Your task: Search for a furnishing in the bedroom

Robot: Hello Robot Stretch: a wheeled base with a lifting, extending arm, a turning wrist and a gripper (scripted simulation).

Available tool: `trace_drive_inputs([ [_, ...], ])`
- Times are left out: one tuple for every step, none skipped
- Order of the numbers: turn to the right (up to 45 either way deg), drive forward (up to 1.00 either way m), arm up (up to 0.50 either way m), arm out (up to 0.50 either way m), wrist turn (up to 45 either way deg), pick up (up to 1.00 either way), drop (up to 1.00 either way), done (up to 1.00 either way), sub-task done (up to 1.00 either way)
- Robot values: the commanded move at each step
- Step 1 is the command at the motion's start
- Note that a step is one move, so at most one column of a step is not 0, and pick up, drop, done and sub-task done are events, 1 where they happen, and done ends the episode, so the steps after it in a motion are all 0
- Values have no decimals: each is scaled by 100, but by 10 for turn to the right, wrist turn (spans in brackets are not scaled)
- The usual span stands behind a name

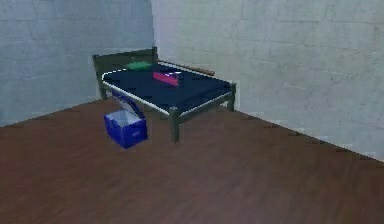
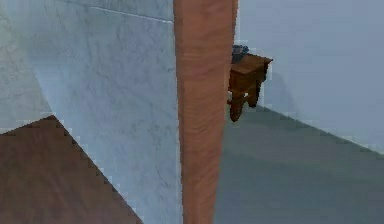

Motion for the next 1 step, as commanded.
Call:
trace_drive_inputs([
  [0,100,0,0,0,0,0,0,0],
])
